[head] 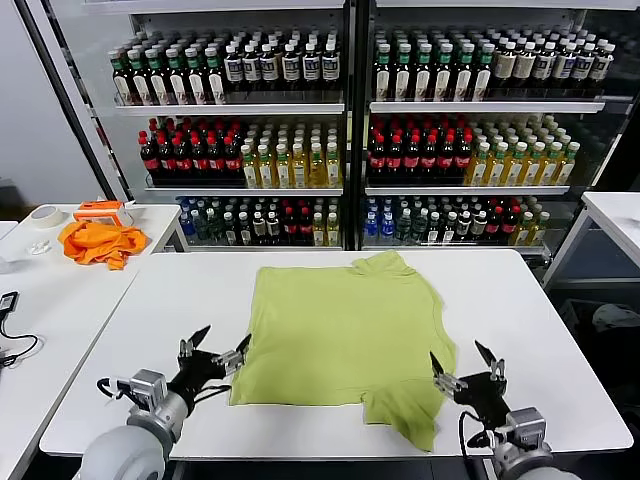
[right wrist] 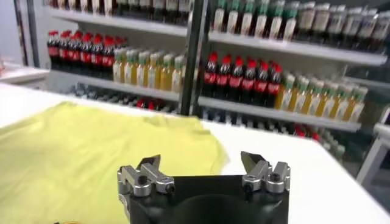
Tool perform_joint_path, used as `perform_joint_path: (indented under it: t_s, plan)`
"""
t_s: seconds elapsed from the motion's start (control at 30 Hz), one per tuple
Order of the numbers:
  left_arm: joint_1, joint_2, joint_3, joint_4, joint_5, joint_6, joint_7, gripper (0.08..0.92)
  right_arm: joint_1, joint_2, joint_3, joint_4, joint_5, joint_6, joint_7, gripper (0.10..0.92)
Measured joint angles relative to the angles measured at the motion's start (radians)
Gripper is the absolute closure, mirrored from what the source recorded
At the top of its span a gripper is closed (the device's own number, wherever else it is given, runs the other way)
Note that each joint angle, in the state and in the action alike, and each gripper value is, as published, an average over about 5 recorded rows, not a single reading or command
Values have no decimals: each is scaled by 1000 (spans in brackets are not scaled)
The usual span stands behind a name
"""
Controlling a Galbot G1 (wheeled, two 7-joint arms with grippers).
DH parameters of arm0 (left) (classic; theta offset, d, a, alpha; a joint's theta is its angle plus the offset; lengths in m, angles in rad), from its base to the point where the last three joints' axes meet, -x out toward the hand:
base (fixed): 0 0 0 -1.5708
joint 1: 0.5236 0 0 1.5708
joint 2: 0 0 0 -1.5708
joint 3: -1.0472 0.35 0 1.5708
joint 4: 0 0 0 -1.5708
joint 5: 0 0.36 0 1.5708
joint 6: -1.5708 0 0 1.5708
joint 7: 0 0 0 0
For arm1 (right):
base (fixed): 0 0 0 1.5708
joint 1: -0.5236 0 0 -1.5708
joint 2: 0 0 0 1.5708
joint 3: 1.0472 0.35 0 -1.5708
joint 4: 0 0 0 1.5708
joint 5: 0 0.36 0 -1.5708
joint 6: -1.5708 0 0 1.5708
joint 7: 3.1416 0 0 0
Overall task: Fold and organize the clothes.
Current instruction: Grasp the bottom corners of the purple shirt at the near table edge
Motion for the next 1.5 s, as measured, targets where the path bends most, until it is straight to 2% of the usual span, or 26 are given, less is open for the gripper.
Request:
perform_joint_path:
  t_s: [0.43,0.97,1.07,1.17,1.5]
  plan:
    - [72,-14,35,-10,-2,63,-73,177,-36,27,-58,-32,13,32,19,203]
    - [66,-34,55,47,43,80,-123,177,-8,59,-145,-69,5,35,71,205]
    - [62,-38,62,56,62,83,-124,182,-10,59,-150,-66,8,25,86,250]
    - [60,-43,70,61,81,83,-125,232,-10,59,-157,-63,13,15,100,336]
    - [66,-54,92,65,122,78,-124,518,6,64,-173,-71,46,2,110,622]
